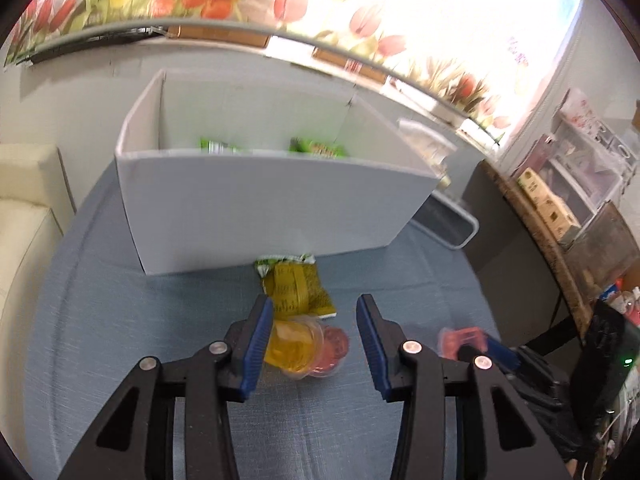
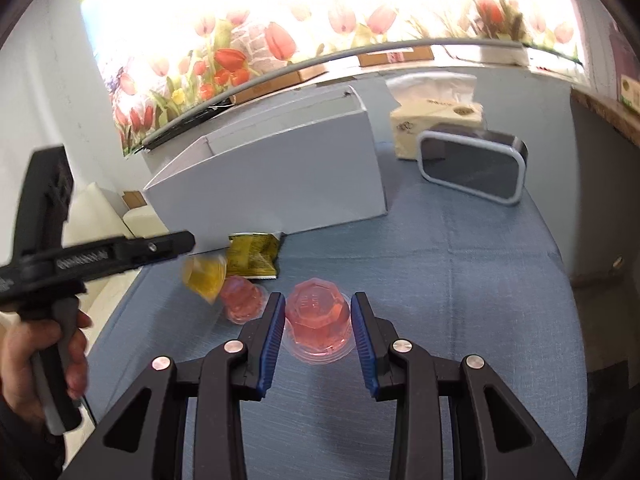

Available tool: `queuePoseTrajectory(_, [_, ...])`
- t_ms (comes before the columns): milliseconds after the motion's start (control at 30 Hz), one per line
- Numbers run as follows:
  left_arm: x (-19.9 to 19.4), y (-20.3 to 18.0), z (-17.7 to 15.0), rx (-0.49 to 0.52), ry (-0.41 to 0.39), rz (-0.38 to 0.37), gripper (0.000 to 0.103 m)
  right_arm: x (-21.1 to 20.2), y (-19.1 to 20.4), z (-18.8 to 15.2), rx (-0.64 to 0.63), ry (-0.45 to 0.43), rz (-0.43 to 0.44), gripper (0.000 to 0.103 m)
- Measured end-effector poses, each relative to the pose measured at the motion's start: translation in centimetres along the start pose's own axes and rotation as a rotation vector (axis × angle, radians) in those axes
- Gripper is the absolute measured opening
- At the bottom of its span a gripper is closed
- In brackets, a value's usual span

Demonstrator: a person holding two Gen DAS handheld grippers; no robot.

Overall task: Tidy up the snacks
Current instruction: 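Grasp the round yellow cup with the left tool while the right tool holds its pink cup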

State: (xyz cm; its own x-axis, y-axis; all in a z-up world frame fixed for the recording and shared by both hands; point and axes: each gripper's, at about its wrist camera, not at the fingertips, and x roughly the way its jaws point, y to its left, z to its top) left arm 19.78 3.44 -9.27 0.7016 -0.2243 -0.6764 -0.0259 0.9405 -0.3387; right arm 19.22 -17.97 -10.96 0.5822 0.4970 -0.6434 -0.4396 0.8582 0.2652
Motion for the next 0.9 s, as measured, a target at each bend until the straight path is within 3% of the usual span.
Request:
queuePoseTrajectory(200, [0.9, 1.0, -0.8, 0.033, 0.054, 0.039, 0.050, 0.4, 1.1, -0.1, -0.014, 0.003, 0.005, 0.037])
queuePoseTrajectory(233, [1.2, 1.2, -1.0, 0.036, 0.068, 0.047, 0.054, 0.5, 1.3, -0.2, -0.023, 0.004, 0.001, 0.037])
queuePoseTrajectory(333, [2.3, 2.2, -2.0, 0.030, 0.099, 0.067, 0.083, 0.6, 1.6, -0.5, -0.029, 0.017, 0.008, 0.036])
queuePoseTrajectory(467, [2.9, 3.0, -2.7, 0.086, 0.092, 0.114, 0.095, 0.8, 1.7, -1.0, -0.039, 0.025, 0.007, 0.036])
queuePoseTrajectory(667, [4.7, 4.2, -2.9, 0.089, 0.104, 0.156, 0.093, 1.2, 2.0, -1.5, -0.039, 0.033, 0.016, 0.036])
queuePoseTrajectory(700, [4.8, 4.2, -2.9, 0.096, 0.108, 0.155, 0.088, 1.2, 2.1, -1.5, -0.045, 0.035, 0.015, 0.036])
queuePoseTrajectory(767, [5.0, 4.3, -3.0, 0.091, 0.121, 0.147, 0.054, 1.2, 2.2, -1.6, -0.050, 0.037, 0.016, 0.036])
queuePoseTrajectory(900, [4.8, 4.5, -3.5, 0.078, 0.123, 0.135, 0.052, 1.4, 2.0, -1.6, -0.043, 0.038, 0.018, 0.036])
